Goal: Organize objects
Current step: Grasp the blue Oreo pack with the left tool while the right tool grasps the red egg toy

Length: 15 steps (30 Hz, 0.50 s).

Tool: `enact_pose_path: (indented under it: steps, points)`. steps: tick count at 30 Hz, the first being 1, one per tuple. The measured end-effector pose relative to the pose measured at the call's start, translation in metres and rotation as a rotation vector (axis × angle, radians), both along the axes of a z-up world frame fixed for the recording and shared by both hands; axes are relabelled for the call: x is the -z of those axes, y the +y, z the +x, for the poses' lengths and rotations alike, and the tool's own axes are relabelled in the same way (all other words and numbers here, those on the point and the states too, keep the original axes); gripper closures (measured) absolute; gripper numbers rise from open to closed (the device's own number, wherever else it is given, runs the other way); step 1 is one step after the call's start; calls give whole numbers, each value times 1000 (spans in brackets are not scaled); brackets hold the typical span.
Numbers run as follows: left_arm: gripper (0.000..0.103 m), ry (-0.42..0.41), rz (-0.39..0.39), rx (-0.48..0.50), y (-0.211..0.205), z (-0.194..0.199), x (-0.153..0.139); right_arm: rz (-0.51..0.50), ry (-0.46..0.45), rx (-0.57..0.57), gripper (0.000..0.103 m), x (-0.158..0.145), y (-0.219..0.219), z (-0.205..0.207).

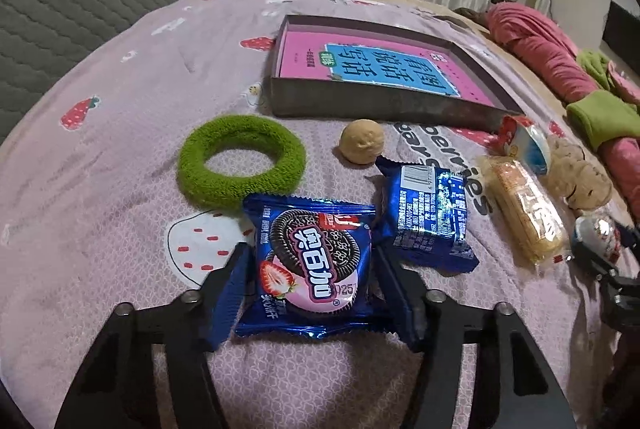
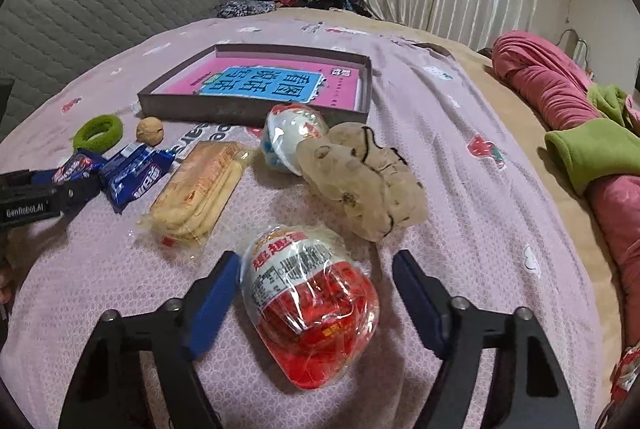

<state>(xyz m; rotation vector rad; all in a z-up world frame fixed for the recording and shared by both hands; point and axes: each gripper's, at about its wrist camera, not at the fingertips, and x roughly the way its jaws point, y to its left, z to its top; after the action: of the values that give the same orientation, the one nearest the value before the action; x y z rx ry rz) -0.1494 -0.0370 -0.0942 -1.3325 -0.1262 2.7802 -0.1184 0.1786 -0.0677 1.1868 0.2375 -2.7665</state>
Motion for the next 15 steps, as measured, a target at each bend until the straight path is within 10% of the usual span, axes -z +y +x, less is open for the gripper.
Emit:
enact_pose_path:
  steps: [15]
  points:
    - [49, 10, 21, -3, -2, 1, -1, -28, 7, -36, 40, -5, -5, 7]
